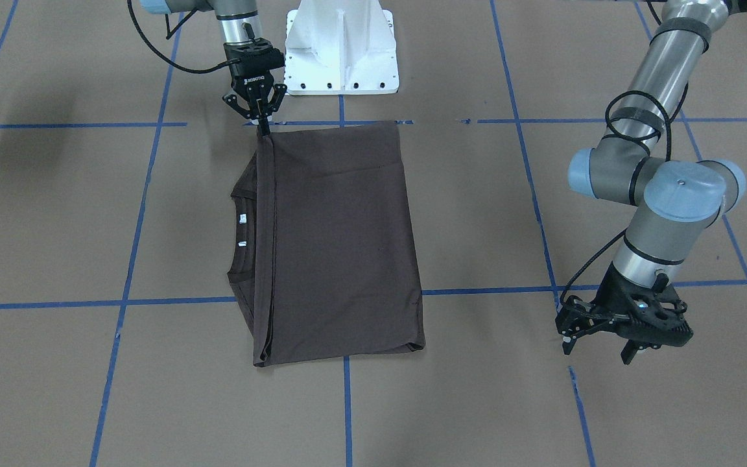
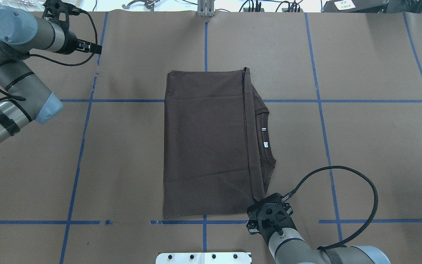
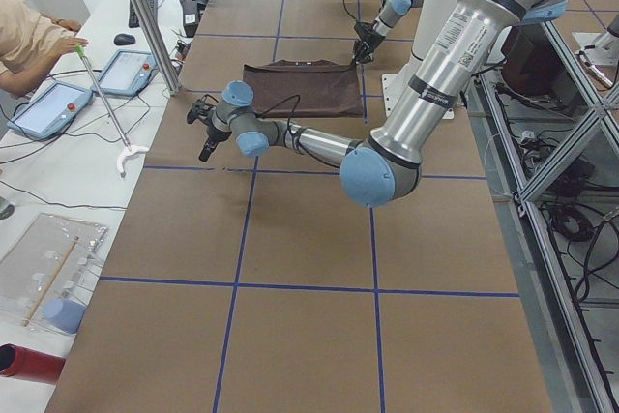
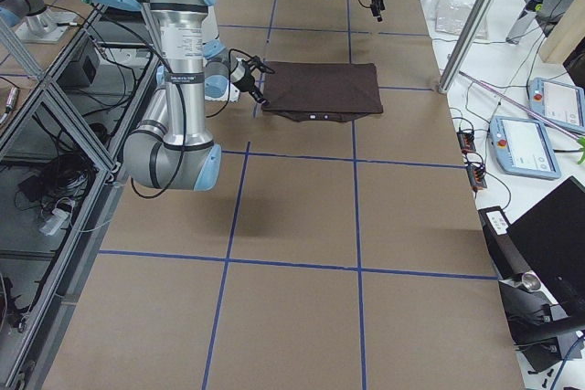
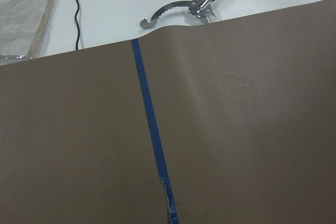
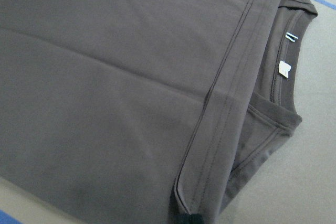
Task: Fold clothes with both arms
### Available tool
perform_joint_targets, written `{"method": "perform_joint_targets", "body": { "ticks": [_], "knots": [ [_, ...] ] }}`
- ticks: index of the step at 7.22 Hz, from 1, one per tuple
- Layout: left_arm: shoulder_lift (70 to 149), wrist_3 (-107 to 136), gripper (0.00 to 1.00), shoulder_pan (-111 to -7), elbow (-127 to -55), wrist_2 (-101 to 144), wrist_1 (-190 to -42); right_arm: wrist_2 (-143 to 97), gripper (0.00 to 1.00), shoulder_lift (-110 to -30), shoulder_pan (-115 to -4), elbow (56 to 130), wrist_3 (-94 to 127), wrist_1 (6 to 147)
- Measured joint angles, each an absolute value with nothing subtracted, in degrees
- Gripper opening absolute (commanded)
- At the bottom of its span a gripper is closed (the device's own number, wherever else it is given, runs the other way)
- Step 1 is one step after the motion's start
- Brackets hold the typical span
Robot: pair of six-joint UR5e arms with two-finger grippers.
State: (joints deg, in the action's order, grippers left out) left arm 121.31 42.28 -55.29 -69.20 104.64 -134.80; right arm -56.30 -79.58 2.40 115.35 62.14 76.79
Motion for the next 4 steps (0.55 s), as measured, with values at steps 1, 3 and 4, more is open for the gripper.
{"method": "perform_joint_targets", "body": {
  "ticks": [1,3,4],
  "knots": [
    [121.29,42.28,1.00,-55.26,-69.19,104.63,-134.82,-55.77,0.09,-79.53,2.38,115.38,62.15,76.76],
    [121.29,42.28,1.00,-55.21,-69.17,104.63,-134.82,-55.36,0.15,-79.44,2.33,115.39,62.21,76.47],
    [121.29,42.28,1.00,-55.20,-69.17,104.64,-134.82,-55.31,0.15,-79.37,2.35,115.40,62.24,76.39]
  ]
}}
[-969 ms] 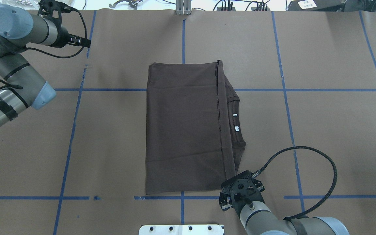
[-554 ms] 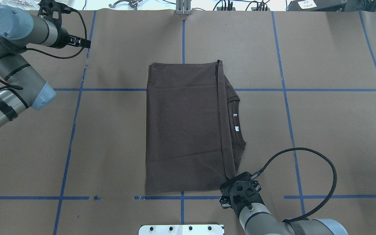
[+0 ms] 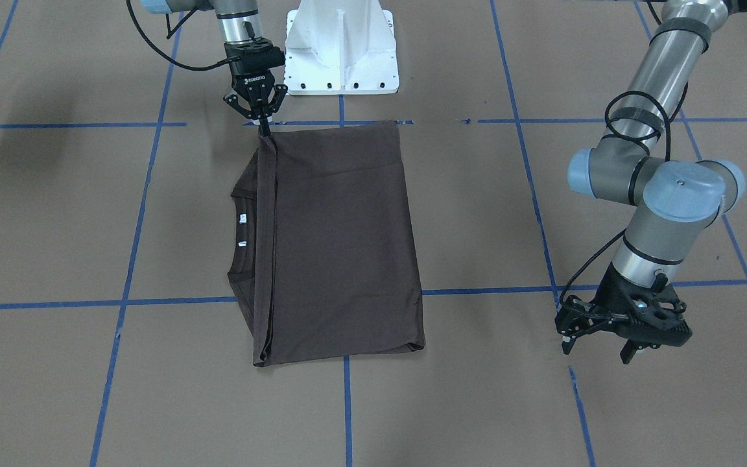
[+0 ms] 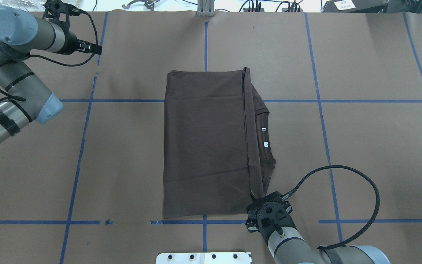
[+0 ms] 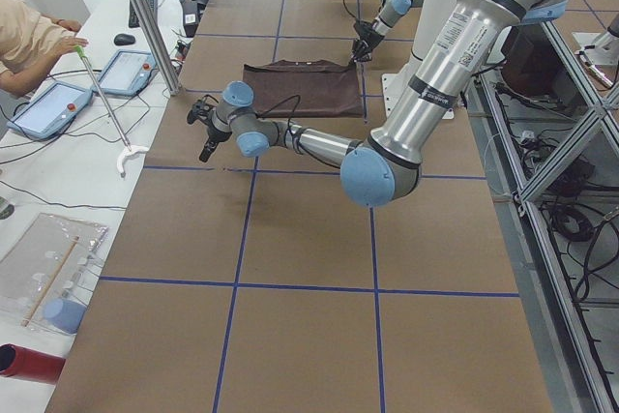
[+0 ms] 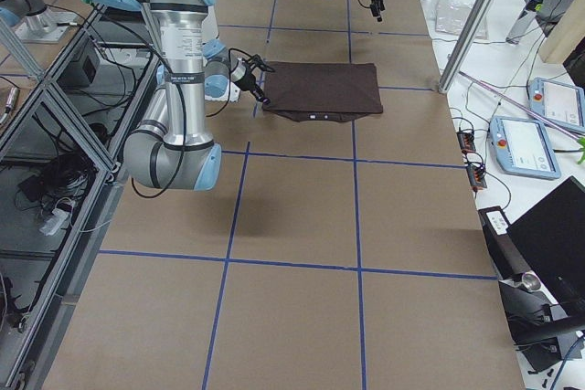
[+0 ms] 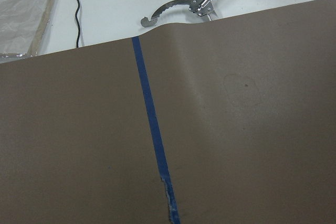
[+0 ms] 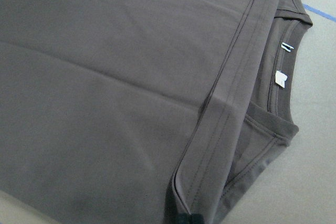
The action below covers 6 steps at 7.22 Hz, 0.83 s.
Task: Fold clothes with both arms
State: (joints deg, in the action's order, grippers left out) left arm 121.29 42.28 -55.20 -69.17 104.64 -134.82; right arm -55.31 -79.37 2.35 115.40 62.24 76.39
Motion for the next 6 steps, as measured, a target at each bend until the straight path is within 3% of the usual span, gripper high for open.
{"method": "perform_joint_targets", "body": {
  "ticks": [4,6],
  "knots": [
    [121.29,42.21,1.00,-55.19,-69.17,104.65,-134.80,-55.37,0.17,-79.02,2.46,115.47,62.39,76.29],
    [121.29,42.19,1.00,-55.20,-69.17,104.66,-134.82,-55.37,0.24,-78.80,2.46,115.54,62.42,76.29]
  ]
}}
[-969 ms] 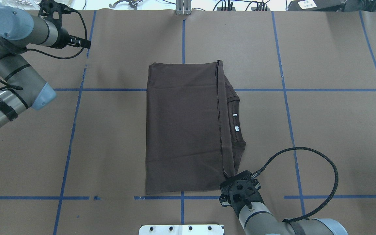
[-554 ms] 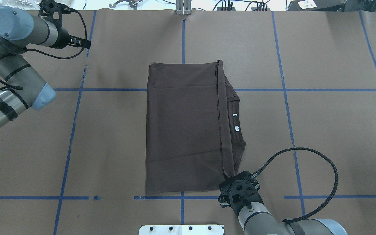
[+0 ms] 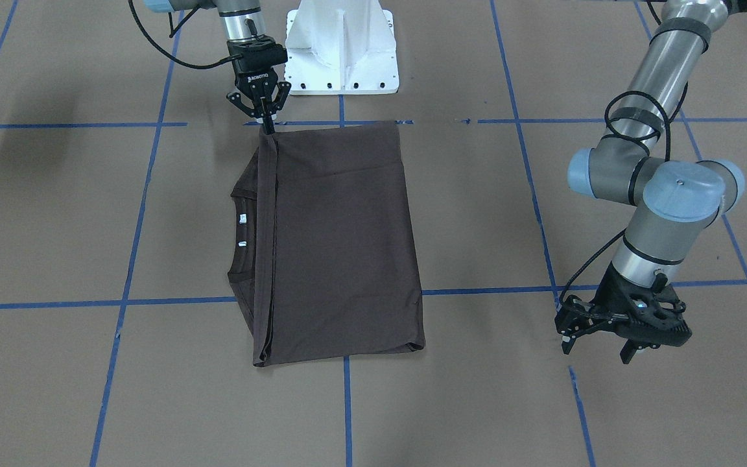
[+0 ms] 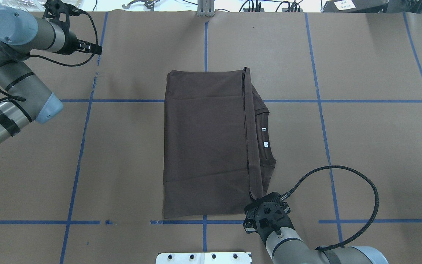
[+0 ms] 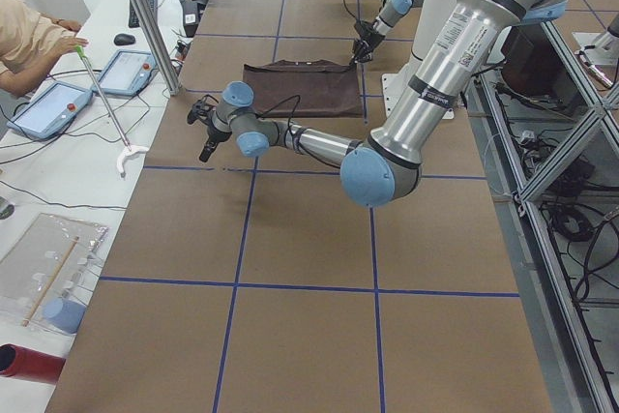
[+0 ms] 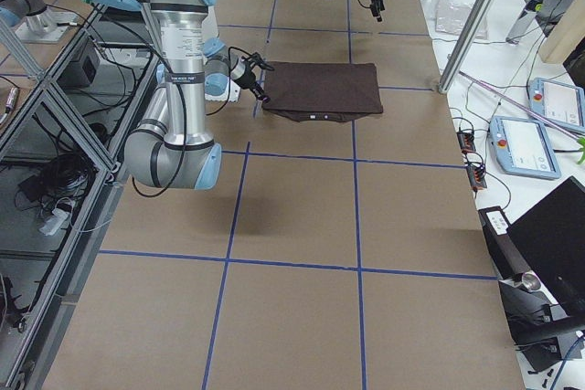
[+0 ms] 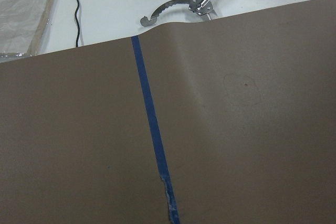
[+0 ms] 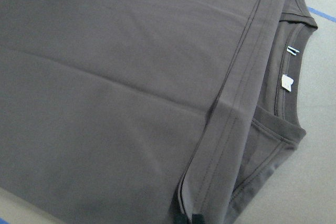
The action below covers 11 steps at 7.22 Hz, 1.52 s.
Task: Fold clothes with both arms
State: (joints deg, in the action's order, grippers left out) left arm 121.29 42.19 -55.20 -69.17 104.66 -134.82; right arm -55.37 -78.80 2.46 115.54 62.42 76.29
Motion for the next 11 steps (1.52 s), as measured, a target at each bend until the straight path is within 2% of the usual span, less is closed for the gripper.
{"method": "perform_joint_targets", "body": {
  "ticks": [3,4,5,11],
  "knots": [
    [121.29,42.19,1.00,-55.20,-69.17,104.62,-134.82,-55.29,0.25,-78.75,2.46,115.57,62.59,76.29],
    [121.29,42.19,1.00,-55.20,-69.17,104.63,-134.82,-55.26,0.06,-78.72,2.46,115.66,62.68,76.29],
    [121.29,42.19,1.00,-55.20,-69.17,104.61,-134.82,-55.18,0.00,-78.69,2.46,115.77,62.77,76.29],
    [121.29,43.32,1.00,-54.72,-69.19,104.59,-134.82,-55.14,0.00,-79.10,2.15,116.48,64.85,76.37]
  ]
}}
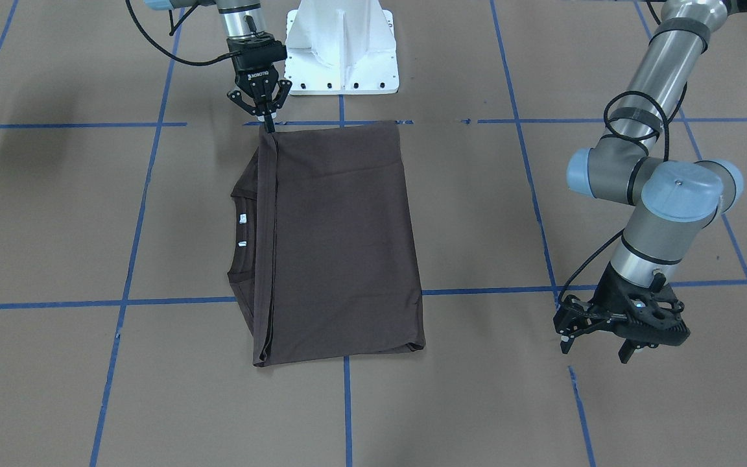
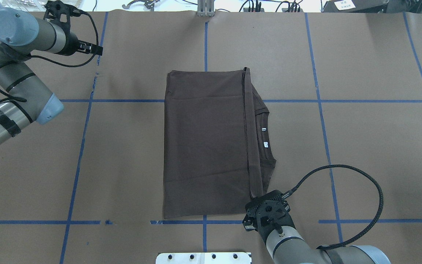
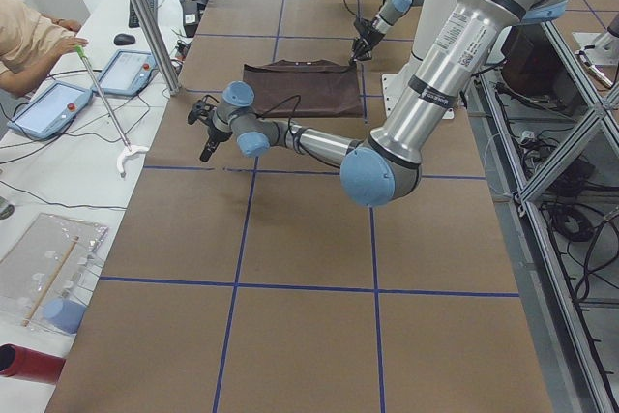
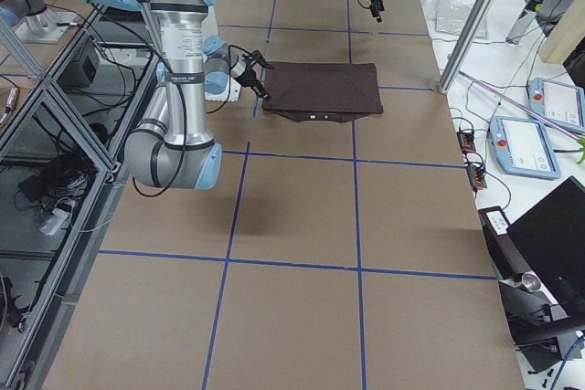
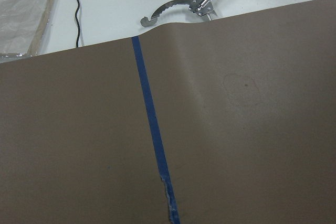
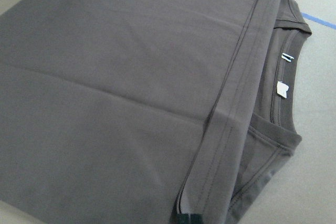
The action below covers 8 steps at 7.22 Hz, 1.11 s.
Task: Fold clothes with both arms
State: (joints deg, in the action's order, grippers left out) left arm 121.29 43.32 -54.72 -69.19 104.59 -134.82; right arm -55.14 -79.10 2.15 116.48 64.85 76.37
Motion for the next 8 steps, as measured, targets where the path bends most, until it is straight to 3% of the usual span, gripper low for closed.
{"method": "perform_joint_targets", "body": {
  "ticks": [4,5,6,8],
  "knots": [
    [121.40,44.88,1.00,-53.97,-69.21,104.59,-134.82,-55.54,0.00,-84.85,3.28,117.64,82.49,76.30],
    [121.43,44.90,1.00,-53.93,-69.21,104.59,-134.82,-55.37,0.31,-86.42,4.38,118.48,86.80,76.27],
    [121.45,44.91,1.00,-53.90,-69.20,104.59,-134.82,-55.06,0.99,-87.69,5.35,119.05,90.48,76.23],
    [121.46,44.93,1.00,-53.88,-69.29,104.65,-134.82,-54.69,1.00,-88.21,6.41,119.83,93.02,76.26]
  ]
}}
